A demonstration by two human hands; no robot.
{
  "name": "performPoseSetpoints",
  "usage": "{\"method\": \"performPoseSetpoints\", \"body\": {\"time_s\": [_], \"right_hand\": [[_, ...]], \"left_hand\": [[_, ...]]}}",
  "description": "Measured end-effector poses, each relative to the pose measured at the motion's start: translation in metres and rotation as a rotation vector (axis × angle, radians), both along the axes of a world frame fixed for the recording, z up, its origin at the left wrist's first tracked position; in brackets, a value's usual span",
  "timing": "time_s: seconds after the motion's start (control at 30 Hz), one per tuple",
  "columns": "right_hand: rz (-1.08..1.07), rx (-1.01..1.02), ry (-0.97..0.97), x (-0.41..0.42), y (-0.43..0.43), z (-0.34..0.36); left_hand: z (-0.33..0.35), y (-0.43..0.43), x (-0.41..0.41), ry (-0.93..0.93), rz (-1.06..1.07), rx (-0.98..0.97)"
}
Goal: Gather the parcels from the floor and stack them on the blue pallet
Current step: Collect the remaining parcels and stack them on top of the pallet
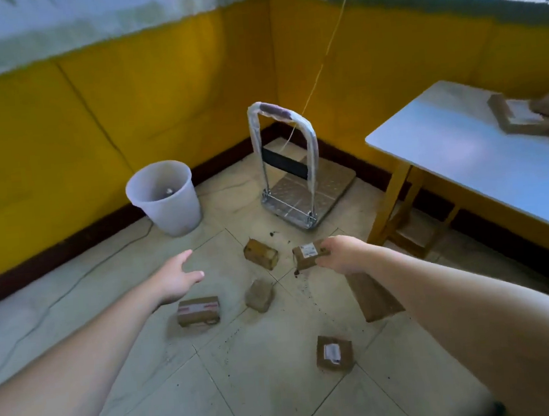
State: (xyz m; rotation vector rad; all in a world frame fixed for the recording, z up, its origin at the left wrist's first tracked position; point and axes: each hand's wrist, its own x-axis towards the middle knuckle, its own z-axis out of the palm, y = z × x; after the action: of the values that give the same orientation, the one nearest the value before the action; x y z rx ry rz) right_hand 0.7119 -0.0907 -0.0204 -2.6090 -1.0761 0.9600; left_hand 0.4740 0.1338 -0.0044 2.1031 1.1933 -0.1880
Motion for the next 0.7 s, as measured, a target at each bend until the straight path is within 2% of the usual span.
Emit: {"method": "performPoseSetpoints", "body": {"time_s": [0.13, 0.33, 0.7], "right_hand": [[0.105, -0.071, -0.007, -0.005, 0.062, -0.01], [0.173, -0.017, -0.011, -0.017, 0.175, -0.01], [0.096, -0.187, 0.135, -0.097, 0.392, -0.114]], "left_hand": [[-0.019, 0.036, -0.021, 0.077, 0.046, -0.071], [-0.035, 0.13, -0.045, 0.056, 0.142, -0.058], [-0.14, 0.343, -0.097, 0.125, 0.139, -0.172]]}}
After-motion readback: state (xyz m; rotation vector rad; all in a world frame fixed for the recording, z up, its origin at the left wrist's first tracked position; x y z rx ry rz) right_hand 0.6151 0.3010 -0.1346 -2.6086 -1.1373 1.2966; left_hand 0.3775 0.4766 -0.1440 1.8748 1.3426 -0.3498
